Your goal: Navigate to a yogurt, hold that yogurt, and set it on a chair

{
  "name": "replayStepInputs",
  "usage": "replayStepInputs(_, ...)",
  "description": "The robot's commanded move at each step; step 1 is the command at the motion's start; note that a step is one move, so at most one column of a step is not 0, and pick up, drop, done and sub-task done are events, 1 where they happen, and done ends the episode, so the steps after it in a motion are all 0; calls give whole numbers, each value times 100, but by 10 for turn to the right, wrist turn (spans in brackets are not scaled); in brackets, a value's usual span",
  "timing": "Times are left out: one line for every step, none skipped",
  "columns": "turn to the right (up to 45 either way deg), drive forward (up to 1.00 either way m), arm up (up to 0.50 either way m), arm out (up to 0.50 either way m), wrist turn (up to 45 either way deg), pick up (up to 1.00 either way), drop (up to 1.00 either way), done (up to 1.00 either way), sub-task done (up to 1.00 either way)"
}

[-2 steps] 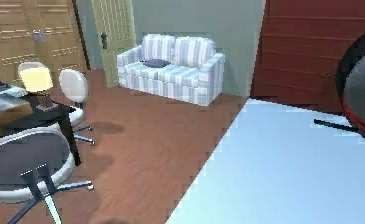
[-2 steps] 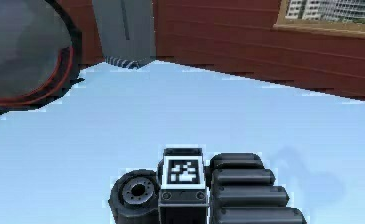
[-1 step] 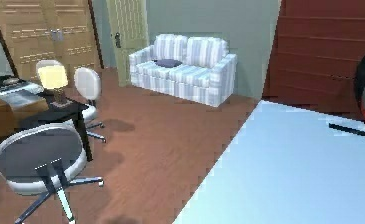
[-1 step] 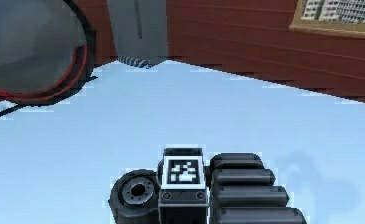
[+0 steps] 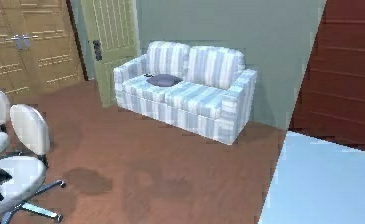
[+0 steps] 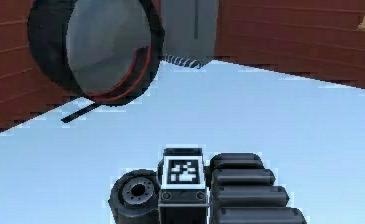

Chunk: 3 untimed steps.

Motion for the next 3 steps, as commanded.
replayStepInputs(-330, 0, 0, 0, 0, 0, 0, 0, 0)
replayStepInputs(0, 5, 0, 0, 0, 0, 0, 0, 0)
replayStepInputs(180, 0, 0, 0, 0, 0, 0, 0, 0)
